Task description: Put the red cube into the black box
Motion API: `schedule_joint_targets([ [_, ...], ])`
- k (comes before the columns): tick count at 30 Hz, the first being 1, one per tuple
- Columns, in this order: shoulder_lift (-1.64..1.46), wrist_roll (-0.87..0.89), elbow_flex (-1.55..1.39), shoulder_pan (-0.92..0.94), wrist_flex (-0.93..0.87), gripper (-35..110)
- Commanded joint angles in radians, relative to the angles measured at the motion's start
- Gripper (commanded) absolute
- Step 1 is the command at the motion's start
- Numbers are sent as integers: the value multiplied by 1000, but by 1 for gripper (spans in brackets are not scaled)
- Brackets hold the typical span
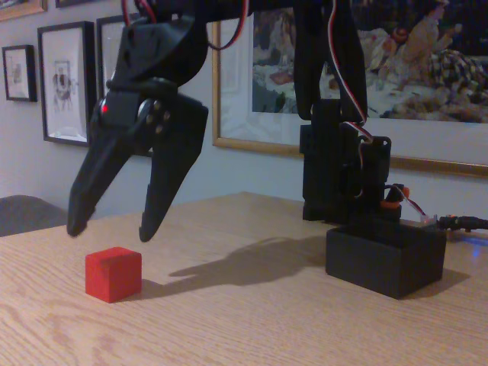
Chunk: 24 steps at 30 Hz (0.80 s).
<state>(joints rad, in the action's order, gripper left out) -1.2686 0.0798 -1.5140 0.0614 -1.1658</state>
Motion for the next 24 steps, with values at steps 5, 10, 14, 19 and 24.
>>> schedule_joint_targets([
  [5,74,14,135,40,-60,32],
  [10,127,14,181,41,-72,31],
  [14,175,9,236,43,-109,32],
  [19,213,12,261,44,-121,34],
  [24,241,12,284,41,-124,24],
])
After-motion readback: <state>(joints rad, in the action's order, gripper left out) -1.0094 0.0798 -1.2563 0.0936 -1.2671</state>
